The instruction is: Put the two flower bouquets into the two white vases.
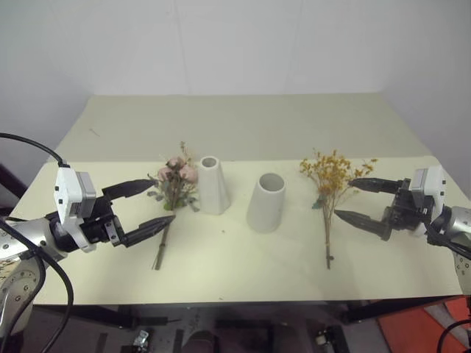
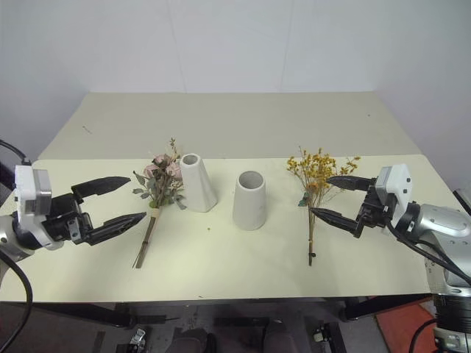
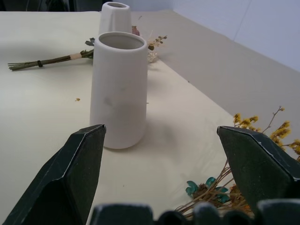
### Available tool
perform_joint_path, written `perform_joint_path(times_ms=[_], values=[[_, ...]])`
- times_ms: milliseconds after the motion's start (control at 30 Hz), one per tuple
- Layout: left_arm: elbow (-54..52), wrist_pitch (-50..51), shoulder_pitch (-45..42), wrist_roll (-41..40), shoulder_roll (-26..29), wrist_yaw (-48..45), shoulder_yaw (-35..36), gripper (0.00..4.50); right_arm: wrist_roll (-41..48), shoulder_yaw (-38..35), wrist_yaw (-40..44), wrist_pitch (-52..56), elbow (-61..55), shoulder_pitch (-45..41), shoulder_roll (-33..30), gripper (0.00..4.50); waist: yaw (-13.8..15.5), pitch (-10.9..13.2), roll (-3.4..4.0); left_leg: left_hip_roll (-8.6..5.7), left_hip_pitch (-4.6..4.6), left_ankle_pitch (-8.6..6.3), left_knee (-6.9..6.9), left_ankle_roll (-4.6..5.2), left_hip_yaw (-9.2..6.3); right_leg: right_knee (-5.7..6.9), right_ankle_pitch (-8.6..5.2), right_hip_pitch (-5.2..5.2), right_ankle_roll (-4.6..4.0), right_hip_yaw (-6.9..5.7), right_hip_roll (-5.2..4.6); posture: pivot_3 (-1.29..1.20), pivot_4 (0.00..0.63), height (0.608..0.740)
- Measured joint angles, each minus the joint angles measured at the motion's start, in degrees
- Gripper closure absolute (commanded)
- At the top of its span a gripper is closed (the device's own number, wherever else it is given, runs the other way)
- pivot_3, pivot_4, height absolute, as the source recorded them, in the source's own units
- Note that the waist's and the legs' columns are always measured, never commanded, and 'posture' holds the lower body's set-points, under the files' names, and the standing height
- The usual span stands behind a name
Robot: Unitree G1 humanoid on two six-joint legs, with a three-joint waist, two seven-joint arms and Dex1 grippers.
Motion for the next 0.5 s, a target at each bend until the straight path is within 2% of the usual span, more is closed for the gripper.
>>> perform_joint_path(times_ms=[400,500], values=[[-0.43,0.00,1.04,-0.22,-0.04,0.97,0.67,0.00,-0.38,0.18,0.01,-0.04,0.45,-0.34,0.54,0.03,0.01,0.00,0.00,0.00,0.00,0.00,0.00,0.00,0.00,0.00,0.00,0.01,0.00,0.00,0.00,0.00,0.150,0.740],[-0.57,1.60,1.07,0.80,0.15,3.71,0.57,0.00,-0.44,0.18,-0.06,-0.04,0.46,-0.35,0.64,0.03,0.01,0.00,0.00,-0.01,0.00,0.00,0.00,0.00,0.00,0.00,0.00,0.01,0.00,0.01,0.00,0.00,0.150,0.740]])
